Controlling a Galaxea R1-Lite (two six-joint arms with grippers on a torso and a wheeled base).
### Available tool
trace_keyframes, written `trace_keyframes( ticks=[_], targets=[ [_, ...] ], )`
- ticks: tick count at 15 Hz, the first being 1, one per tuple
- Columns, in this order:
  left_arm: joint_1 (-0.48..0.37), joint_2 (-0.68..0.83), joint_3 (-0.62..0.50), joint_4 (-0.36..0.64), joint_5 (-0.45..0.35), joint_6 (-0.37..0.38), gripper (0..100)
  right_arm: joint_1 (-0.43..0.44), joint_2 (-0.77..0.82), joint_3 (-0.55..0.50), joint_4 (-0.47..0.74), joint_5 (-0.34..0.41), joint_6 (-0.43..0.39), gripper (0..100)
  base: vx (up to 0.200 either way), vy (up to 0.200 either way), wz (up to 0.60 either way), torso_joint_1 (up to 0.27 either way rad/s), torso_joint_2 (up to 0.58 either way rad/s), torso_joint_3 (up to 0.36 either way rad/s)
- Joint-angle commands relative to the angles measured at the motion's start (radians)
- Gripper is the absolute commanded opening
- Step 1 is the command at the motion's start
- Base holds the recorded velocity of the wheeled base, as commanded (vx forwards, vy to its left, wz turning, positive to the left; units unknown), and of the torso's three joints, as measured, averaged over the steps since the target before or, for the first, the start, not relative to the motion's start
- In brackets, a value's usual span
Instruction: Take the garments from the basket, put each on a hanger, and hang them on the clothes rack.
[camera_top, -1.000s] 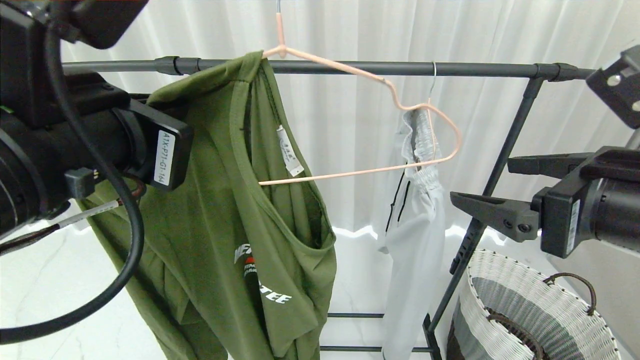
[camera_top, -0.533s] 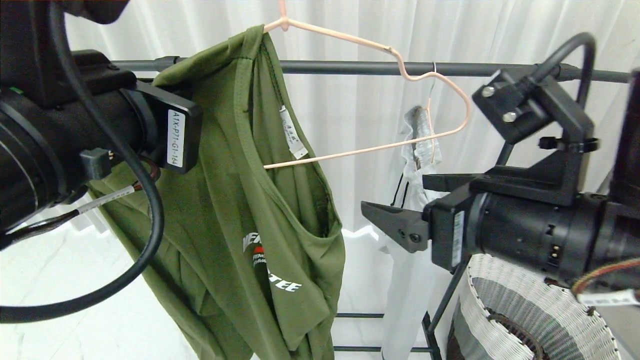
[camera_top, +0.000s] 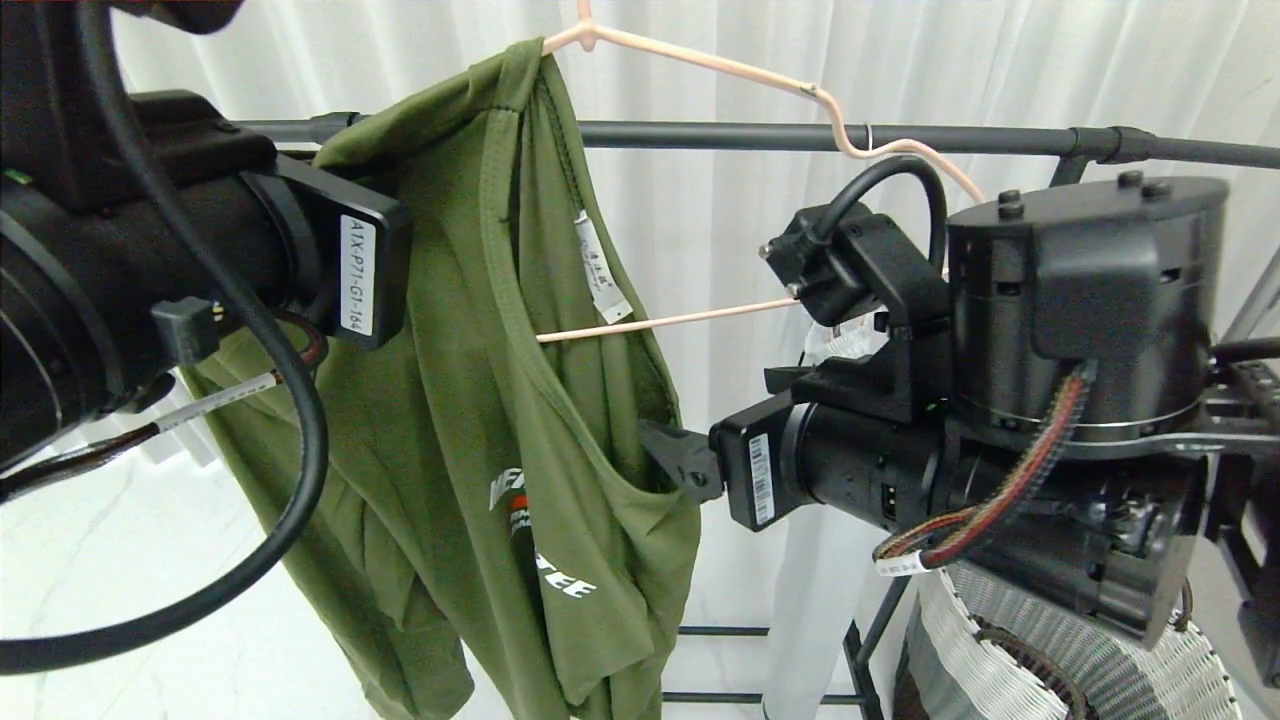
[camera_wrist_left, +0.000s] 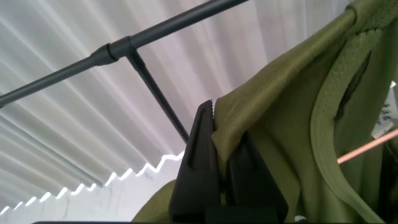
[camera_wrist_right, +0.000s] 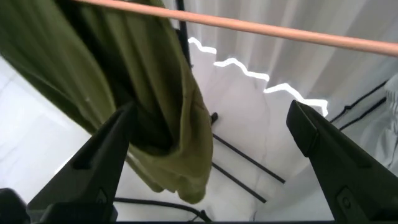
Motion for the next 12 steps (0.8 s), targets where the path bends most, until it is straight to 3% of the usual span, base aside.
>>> trace_keyframes(
  ticks=[1, 8, 9, 12],
  targets=[
    [-0.007, -0.002, -0.001, -0.011, 0.000, 0.004, 0, -0.002, 0.033, 0.007, 0.001, -0.023, 0.003, 100, 0.000, 0.000, 0.00, 0.000, 0.00, 0.000],
    [-0.012, -0.009, -0.005, -0.030, -0.007, 0.013, 0, -0.029, 0.013, 0.074, 0.002, -0.090, 0.040, 100, 0.000, 0.000, 0.00, 0.000, 0.00, 0.000],
    [-0.012, -0.011, -0.005, -0.030, -0.009, 0.011, 0, -0.029, 0.006, 0.082, 0.002, -0.090, 0.040, 0, 0.000, 0.000, 0.00, 0.000, 0.00, 0.000],
    [-0.011, -0.012, 0.008, -0.030, -0.007, 0.017, 0, -0.069, -0.029, 0.119, 0.001, -0.115, 0.038, 0, 0.000, 0.000, 0.00, 0.000, 0.00, 0.000]
  ],
)
